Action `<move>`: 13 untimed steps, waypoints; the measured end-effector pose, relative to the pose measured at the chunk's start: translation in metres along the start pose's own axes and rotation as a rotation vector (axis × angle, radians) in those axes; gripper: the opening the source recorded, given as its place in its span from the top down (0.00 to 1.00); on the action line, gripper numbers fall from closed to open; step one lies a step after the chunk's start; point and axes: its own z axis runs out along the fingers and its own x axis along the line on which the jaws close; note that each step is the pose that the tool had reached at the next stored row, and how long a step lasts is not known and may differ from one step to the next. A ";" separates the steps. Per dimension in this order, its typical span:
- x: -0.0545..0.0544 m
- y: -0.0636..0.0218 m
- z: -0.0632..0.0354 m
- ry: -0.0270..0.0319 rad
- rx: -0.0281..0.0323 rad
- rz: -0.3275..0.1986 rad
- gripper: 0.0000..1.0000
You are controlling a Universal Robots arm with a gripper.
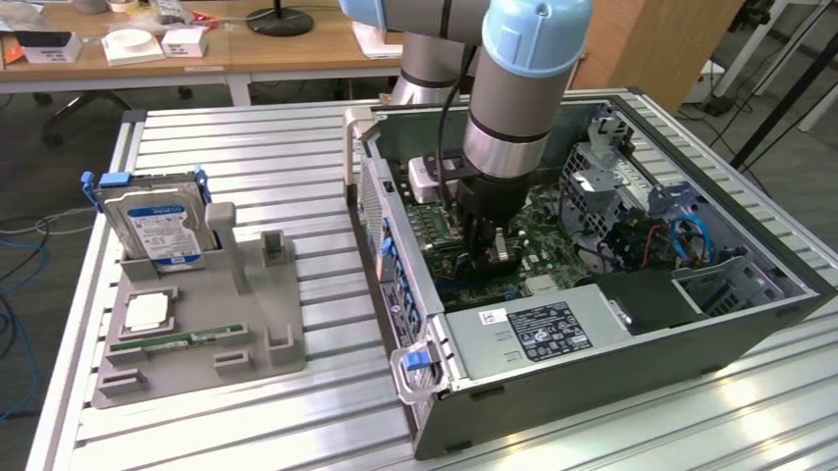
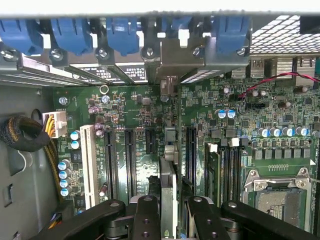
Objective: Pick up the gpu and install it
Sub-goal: 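Insert the gpu into the slot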
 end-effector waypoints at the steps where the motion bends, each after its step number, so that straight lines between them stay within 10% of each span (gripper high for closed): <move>1: 0.000 0.0000 0.0000 0.0000 0.0000 0.000 0.74; 13: 0.000 0.0001 0.0027 -0.0001 0.0000 0.000 0.74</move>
